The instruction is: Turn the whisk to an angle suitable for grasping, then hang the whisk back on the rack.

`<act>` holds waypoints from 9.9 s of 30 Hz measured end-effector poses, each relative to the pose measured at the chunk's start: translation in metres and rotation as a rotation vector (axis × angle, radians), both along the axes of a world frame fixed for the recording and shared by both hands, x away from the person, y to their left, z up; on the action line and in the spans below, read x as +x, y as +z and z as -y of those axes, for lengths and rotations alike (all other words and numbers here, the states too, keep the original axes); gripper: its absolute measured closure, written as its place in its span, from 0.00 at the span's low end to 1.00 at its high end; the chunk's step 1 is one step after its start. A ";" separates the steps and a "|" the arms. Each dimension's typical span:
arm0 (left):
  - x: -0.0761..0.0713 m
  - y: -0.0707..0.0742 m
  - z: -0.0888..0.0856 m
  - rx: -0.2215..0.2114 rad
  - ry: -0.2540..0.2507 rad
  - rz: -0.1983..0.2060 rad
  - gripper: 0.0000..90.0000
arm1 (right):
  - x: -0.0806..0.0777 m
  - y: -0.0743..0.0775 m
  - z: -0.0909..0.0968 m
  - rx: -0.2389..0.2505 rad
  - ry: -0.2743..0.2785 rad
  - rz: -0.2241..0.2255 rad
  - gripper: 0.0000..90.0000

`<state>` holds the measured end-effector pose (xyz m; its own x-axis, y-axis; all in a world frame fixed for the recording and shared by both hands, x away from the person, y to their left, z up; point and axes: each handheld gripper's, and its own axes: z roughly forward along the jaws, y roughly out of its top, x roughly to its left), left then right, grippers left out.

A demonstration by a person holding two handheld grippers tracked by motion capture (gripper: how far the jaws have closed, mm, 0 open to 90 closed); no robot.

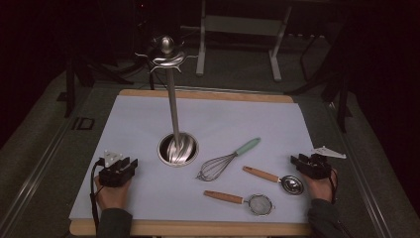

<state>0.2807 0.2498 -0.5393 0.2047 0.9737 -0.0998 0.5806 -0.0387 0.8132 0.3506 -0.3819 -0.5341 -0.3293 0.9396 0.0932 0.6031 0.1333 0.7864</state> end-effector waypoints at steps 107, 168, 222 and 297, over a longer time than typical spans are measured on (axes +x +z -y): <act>-0.002 -0.001 0.008 0.051 -0.068 0.022 0.67 | 0.121 0.028 -0.268 -0.125 0.288 -0.381 0.55; -0.002 -0.001 0.008 0.054 -0.062 0.022 0.66 | 0.083 0.075 -0.238 0.113 0.439 -0.301 0.77; -0.003 0.000 0.009 0.072 -0.066 0.032 0.66 | 0.033 0.146 -0.232 0.157 0.713 0.079 0.77; -0.003 0.000 0.010 0.072 -0.068 0.034 0.66 | 0.008 0.222 -0.274 0.214 0.875 0.316 0.77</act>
<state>0.2776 0.2402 -0.5396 0.2730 0.9617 -0.0222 0.5469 -0.1362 0.8260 0.3589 -0.1074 -0.3119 -0.9466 0.3219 0.0204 0.1128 0.2710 0.9560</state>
